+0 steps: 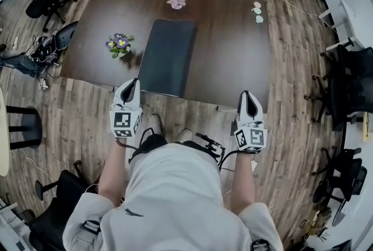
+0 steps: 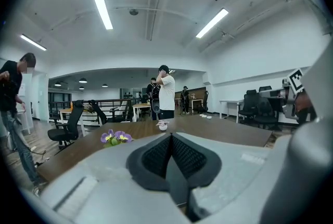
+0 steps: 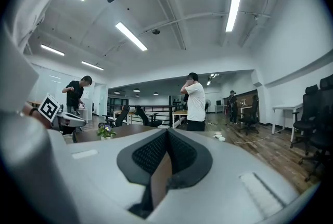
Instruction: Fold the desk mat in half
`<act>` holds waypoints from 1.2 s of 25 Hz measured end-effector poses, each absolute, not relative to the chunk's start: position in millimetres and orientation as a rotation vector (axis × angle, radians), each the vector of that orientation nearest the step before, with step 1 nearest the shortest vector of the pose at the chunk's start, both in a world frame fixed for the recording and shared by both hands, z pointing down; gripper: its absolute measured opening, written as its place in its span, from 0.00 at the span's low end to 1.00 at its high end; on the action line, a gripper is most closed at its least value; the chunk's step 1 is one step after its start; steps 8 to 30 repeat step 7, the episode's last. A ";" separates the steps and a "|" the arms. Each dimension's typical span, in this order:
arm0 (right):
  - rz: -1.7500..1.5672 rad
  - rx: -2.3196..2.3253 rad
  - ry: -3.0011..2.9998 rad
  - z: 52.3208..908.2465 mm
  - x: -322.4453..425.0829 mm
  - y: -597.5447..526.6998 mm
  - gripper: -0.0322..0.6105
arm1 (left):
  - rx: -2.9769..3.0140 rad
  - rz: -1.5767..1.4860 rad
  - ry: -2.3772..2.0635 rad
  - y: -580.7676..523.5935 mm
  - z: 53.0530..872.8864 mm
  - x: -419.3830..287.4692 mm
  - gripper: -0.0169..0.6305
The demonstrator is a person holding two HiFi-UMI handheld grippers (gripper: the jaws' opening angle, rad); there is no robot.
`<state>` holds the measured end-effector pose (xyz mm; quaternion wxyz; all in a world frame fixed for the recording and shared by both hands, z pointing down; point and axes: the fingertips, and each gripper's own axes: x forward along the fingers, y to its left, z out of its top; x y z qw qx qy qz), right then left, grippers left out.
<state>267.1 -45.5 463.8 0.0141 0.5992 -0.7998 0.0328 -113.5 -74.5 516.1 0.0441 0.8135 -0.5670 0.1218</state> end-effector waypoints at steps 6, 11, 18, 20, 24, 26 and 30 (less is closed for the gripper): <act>0.113 1.845 -2.503 466.1 263.9 -43.8 0.05 | 2.442 0.333 -1.739 -69.9 517.8 -120.5 0.04; 0.114 1.839 -2.506 467.1 262.6 -43.7 0.05 | 2.430 0.320 -1.742 -69.6 518.5 -122.7 0.04; 0.114 1.839 -2.506 467.1 262.6 -43.7 0.05 | 2.430 0.320 -1.742 -69.6 518.5 -122.7 0.04; 0.114 1.839 -2.506 467.1 262.6 -43.7 0.05 | 2.430 0.320 -1.742 -69.6 518.5 -122.7 0.04; 0.114 1.839 -2.506 467.1 262.6 -43.7 0.05 | 2.430 0.320 -1.742 -69.6 518.5 -122.7 0.04; 0.114 1.839 -2.506 467.1 262.6 -43.7 0.05 | 2.430 0.320 -1.742 -69.6 518.5 -122.7 0.04; 0.114 1.839 -2.506 467.1 262.6 -43.7 0.05 | 2.430 0.320 -1.742 -69.6 518.5 -122.7 0.04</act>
